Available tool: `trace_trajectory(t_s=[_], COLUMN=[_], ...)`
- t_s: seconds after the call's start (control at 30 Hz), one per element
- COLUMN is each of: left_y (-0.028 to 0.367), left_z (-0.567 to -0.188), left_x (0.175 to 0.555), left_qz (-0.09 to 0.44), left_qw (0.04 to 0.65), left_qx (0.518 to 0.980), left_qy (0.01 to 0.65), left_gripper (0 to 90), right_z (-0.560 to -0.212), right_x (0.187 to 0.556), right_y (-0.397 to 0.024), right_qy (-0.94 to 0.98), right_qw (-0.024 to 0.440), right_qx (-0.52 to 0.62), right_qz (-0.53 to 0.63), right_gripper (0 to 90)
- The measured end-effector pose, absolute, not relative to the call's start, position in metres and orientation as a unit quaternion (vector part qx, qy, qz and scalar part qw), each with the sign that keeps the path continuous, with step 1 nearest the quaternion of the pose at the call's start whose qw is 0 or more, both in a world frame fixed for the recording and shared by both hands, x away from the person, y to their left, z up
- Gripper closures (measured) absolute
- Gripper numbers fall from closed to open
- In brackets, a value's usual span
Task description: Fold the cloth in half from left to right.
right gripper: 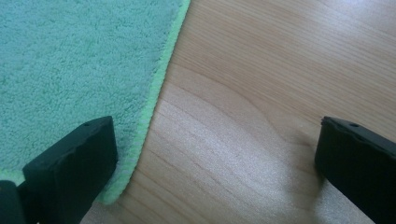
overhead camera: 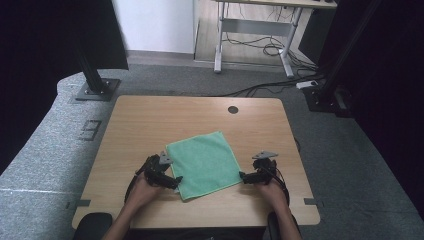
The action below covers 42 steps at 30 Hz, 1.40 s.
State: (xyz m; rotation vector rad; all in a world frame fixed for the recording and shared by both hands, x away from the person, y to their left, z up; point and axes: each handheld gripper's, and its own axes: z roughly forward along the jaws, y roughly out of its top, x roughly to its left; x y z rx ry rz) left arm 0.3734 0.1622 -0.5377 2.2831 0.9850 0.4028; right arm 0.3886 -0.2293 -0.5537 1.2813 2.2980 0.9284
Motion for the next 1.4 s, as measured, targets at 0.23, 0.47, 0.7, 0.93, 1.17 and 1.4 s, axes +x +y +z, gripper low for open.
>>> trace_trajectory(t_s=[0.23, 0.47, 0.7, 0.93, 1.17, 1.4], left_y=[0.172, 0.180, 0.196, 0.203, 0.197, 0.195], left_z=[-0.533, -0.527, -0.523, -0.524, -0.529, -0.543], left_x=[0.389, 0.411, 0.438, 0.461, 0.475, 0.482], left_qz=[0.148, 0.163, 0.177, 0.182, 0.184, 0.187], left_qw=[0.317, 0.319, 0.326, 0.333, 0.321, 0.302], left_qx=[0.855, 0.846, 0.825, 0.805, 0.804, 0.800], left_qy=[0.382, 0.394, 0.426, 0.455, 0.464, 0.483], left_gripper=[0.0, 0.0, 0.0, 0.0, 0.0, 0.0], right_z=[-0.556, -0.557, -0.557, -0.557, -0.557, -0.557], right_x=[0.388, 0.388, 0.388, 0.388, 0.388, 0.388], right_y=[-0.231, -0.231, -0.230, -0.230, -0.230, -0.230], right_qy=[0.810, 0.809, 0.808, 0.807, 0.807, 0.807], right_qw=[0.179, 0.180, 0.181, 0.181, 0.181, 0.181], right_qx=[0.442, 0.441, 0.443, 0.444, 0.444, 0.444], right_qz=[0.341, 0.345, 0.344, 0.344, 0.344, 0.344], right_gripper=[0.0, 0.0, 0.0, 0.0, 0.0, 0.0])
